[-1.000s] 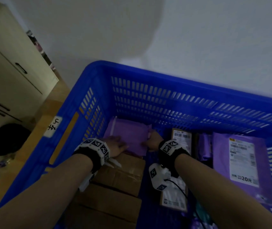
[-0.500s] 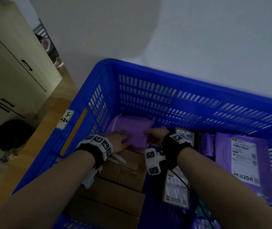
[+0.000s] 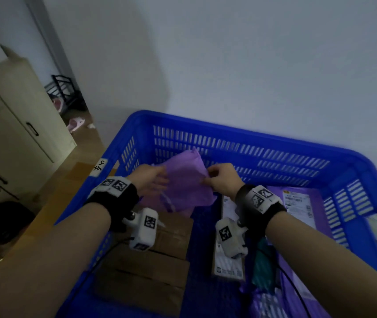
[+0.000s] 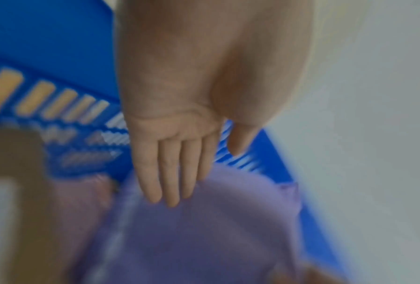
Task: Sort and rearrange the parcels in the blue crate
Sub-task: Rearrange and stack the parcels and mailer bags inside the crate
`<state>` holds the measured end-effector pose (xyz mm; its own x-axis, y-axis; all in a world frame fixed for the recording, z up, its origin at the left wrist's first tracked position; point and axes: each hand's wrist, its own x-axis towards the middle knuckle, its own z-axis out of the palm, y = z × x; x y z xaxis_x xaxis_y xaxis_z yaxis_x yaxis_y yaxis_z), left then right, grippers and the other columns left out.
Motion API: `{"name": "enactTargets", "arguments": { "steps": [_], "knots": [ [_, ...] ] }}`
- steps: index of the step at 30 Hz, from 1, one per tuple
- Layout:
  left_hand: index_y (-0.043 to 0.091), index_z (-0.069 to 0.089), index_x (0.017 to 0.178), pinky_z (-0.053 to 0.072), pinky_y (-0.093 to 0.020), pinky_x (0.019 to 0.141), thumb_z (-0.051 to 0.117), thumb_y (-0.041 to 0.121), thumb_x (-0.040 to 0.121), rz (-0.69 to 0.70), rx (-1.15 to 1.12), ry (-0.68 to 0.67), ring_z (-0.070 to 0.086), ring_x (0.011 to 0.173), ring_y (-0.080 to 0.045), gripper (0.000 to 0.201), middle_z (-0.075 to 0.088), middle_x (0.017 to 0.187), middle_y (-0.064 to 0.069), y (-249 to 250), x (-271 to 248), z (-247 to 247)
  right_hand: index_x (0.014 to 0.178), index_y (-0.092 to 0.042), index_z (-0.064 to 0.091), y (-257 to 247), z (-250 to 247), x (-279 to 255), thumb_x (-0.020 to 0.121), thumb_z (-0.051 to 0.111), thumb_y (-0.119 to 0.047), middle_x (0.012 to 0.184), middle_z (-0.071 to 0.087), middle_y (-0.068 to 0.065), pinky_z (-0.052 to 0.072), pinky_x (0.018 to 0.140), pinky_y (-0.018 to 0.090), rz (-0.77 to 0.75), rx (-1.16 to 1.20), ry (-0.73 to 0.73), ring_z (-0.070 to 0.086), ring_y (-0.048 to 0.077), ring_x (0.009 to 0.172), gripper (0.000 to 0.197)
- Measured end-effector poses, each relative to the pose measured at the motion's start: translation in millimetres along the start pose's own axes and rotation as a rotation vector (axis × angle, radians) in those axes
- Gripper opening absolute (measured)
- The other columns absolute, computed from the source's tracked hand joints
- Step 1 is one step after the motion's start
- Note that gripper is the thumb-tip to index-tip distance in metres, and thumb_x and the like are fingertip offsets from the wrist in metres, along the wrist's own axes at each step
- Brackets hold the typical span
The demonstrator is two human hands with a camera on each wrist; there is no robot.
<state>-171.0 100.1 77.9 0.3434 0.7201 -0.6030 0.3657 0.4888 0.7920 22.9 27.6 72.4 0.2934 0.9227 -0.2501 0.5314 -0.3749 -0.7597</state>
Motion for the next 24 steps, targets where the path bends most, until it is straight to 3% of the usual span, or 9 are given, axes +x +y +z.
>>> {"name": "enactTargets", "arguments": {
  "steps": [3, 7, 9, 11, 13, 17, 21, 23, 24],
  "knots": [
    [0.003, 0.051, 0.115, 0.052, -0.035, 0.073, 0.041, 0.041, 0.098, -0.038, -0.201, -0.057, 0.062, 0.086, -0.027, 0.043, 0.064, 0.098, -0.017, 12.5, -15.0, -7.4, 0.095, -0.006, 0.069, -8.9, -5.4, -24.9, 0.081, 0.068, -0.014, 0.094, 0.068, 0.009, 0.046, 0.075, 0.028, -0.194, -0.165, 0.113, 0.061, 0.020, 0.087, 0.017],
    [-0.004, 0.050, 0.120, 0.059, -0.031, 0.057, 0.055, 0.040, 0.092, -0.076, -0.249, -0.080, 0.065, 0.086, -0.030, 0.053, 0.065, 0.107, -0.024, 19.5, -33.8, -8.2, 0.100, -0.011, 0.063, -16.4, -3.4, -54.3, 0.084, 0.062, -0.017, 0.105, 0.062, 0.008, 0.050, 0.077, 0.039, -0.425, -0.361, 0.206, 0.060, 0.028, 0.094, 0.017],
    [-0.007, 0.051, 0.123, 0.060, -0.031, 0.053, 0.062, 0.036, 0.088, -0.092, -0.269, -0.076, 0.064, 0.085, -0.030, 0.057, 0.062, 0.112, -0.025, 18.9, -41.5, -4.7, 0.101, -0.010, 0.063, -17.1, 0.8, -67.1, 0.084, 0.061, -0.013, 0.104, 0.061, 0.008, 0.052, 0.065, 0.039, -0.605, -0.519, 0.241, 0.062, 0.030, 0.088, 0.018],
    [-0.004, 0.052, 0.125, 0.058, -0.028, 0.049, 0.067, 0.030, 0.085, -0.102, -0.253, -0.078, 0.063, 0.083, -0.028, 0.055, 0.061, 0.108, -0.021, 16.3, -46.1, -1.7, 0.095, -0.012, 0.065, -16.1, 3.9, -77.7, 0.078, 0.067, -0.012, 0.095, 0.064, 0.006, 0.051, 0.049, 0.032, -0.758, -0.685, 0.270, 0.065, 0.027, 0.076, 0.017],
    [-0.002, 0.054, 0.127, 0.057, -0.026, 0.048, 0.069, 0.023, 0.084, -0.101, -0.209, -0.089, 0.061, 0.082, -0.025, 0.052, 0.062, 0.103, -0.018, 13.3, -50.6, 1.4, 0.091, -0.014, 0.067, -14.0, 3.7, -82.6, 0.076, 0.070, -0.014, 0.091, 0.065, 0.004, 0.046, 0.042, 0.027, -0.868, -0.798, 0.323, 0.064, 0.023, 0.068, 0.015],
    [0.004, 0.056, 0.124, 0.059, -0.026, 0.052, 0.063, 0.018, 0.088, -0.102, -0.213, -0.196, 0.063, 0.085, -0.022, 0.040, 0.067, 0.100, -0.014, 11.2, -61.0, 6.0, 0.092, -0.012, 0.069, -16.5, -3.9, -90.7, 0.082, 0.047, -0.015, 0.092, 0.067, 0.005, 0.048, 0.045, 0.028, -0.992, -0.894, 0.390, 0.063, 0.023, 0.067, 0.024],
    [0.004, 0.054, 0.130, 0.057, -0.027, 0.049, 0.059, 0.008, 0.089, -0.073, -0.203, -0.212, 0.063, 0.085, -0.023, 0.042, 0.065, 0.106, -0.015, 12.3, -63.2, 9.2, 0.094, -0.009, 0.067, -21.4, -15.8, -93.6, 0.083, 0.056, -0.015, 0.095, 0.066, 0.008, 0.053, 0.049, 0.032, -1.039, -0.952, 0.326, 0.064, 0.025, 0.071, 0.017],
    [0.004, 0.055, 0.130, 0.058, -0.029, 0.050, 0.059, 0.004, 0.088, -0.045, -0.166, -0.205, 0.063, 0.085, -0.025, 0.042, 0.066, 0.107, -0.015, 16.4, -63.6, 8.8, 0.098, -0.010, 0.065, -24.9, -27.2, -96.8, 0.083, 0.062, -0.033, 0.099, 0.065, 0.008, 0.054, 0.049, 0.032, -0.972, -0.952, 0.228, 0.066, 0.025, 0.075, 0.028],
    [0.003, 0.056, 0.128, 0.059, -0.031, 0.053, 0.060, 0.002, 0.087, -0.030, -0.130, -0.217, 0.064, 0.085, -0.026, 0.041, 0.067, 0.105, -0.016, 19.5, -65.9, 9.0, 0.103, -0.011, 0.063, -28.5, -32.9, -100.1, 0.084, 0.056, -0.045, 0.103, 0.064, 0.007, 0.053, 0.051, 0.031, -0.916, -0.955, 0.179, 0.066, 0.025, 0.080, 0.040]
  ]
}}
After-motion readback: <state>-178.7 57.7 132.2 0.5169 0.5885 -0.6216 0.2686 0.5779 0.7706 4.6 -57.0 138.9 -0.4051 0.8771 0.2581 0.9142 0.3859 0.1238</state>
